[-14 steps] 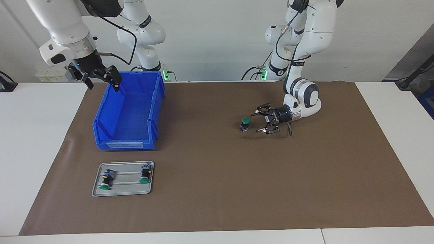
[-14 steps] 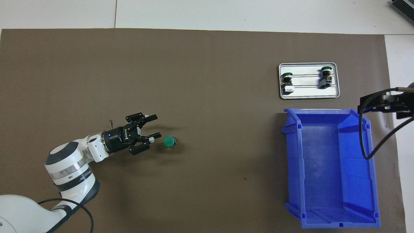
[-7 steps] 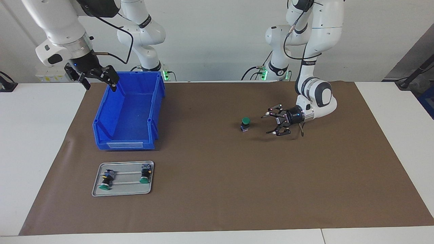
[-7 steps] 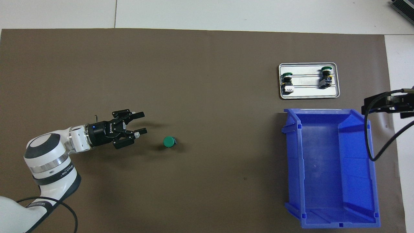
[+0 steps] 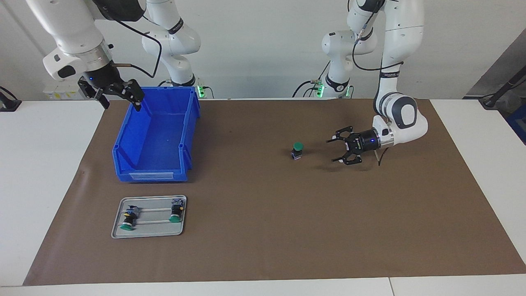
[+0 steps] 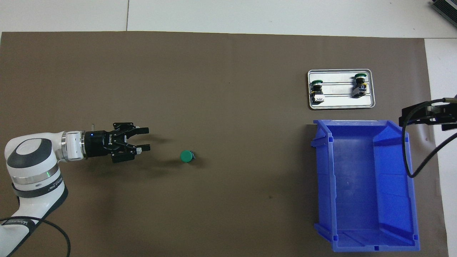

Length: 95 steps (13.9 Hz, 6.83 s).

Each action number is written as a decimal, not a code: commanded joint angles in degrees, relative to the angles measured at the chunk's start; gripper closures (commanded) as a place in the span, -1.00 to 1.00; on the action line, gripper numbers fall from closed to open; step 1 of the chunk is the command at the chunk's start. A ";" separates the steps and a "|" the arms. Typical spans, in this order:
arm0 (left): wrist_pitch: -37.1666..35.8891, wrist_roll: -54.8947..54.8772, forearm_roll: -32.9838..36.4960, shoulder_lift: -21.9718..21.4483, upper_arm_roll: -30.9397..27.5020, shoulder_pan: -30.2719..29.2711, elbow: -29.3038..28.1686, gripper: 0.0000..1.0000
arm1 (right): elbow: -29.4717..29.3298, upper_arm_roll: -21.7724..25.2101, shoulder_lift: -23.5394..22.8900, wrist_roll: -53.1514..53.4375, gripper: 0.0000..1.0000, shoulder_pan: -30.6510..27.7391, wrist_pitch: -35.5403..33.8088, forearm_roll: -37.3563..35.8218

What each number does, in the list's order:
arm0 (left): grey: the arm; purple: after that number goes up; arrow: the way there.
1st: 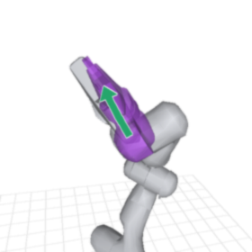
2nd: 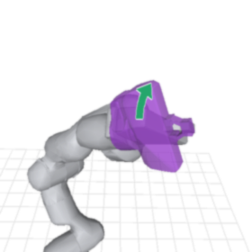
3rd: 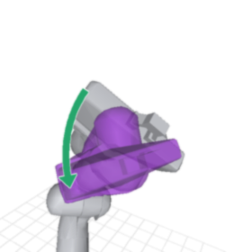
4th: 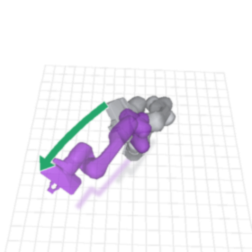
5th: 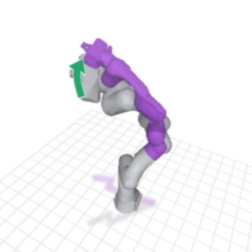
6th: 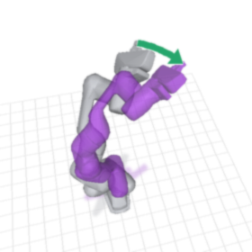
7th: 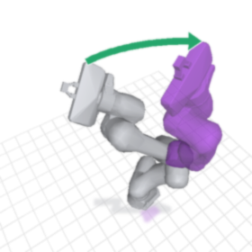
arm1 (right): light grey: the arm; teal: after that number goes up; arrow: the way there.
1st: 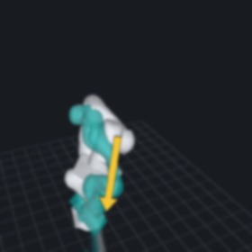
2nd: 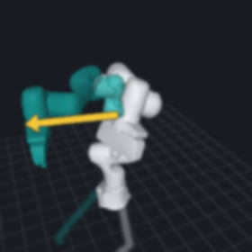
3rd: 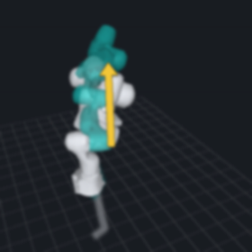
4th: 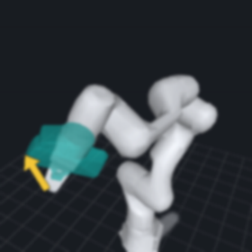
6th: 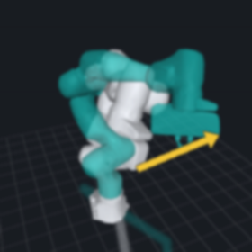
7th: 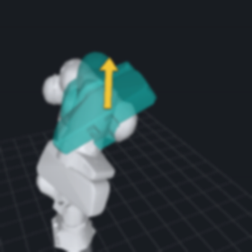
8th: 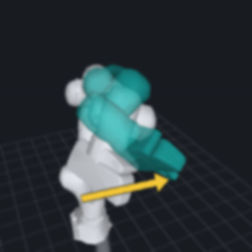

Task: Place and press button with both arms

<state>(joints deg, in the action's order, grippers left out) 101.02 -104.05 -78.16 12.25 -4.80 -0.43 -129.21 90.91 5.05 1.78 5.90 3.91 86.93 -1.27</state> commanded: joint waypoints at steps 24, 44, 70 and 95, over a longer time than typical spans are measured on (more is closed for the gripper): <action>21.49 96.93 68.65 -6.44 0.93 32.67 12.50 1.00 | 0.76 -0.40 0.33 -1.24 -1.00 -0.66 0.79 0.13; 29.26 102.37 70.34 -9.17 0.93 36.29 5.88 1.00 | 0.76 -0.40 0.33 -0.98 -1.00 -0.74 0.87 0.13; -12.76 101.86 74.29 -8.82 0.31 6.93 46.06 -1.00 | 1.11 -1.89 -18.46 30.13 -1.00 38.17 32.67 1.27; -17.00 102.82 76.49 -13.74 7.25 1.66 43.34 -1.00 | 5.23 -1.98 -31.75 26.71 -0.70 47.07 47.80 -4.09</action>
<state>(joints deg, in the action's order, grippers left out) 85.19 -1.72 -2.73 -0.91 0.66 3.27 -85.17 93.71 3.20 -30.64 33.59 51.13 131.93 -4.69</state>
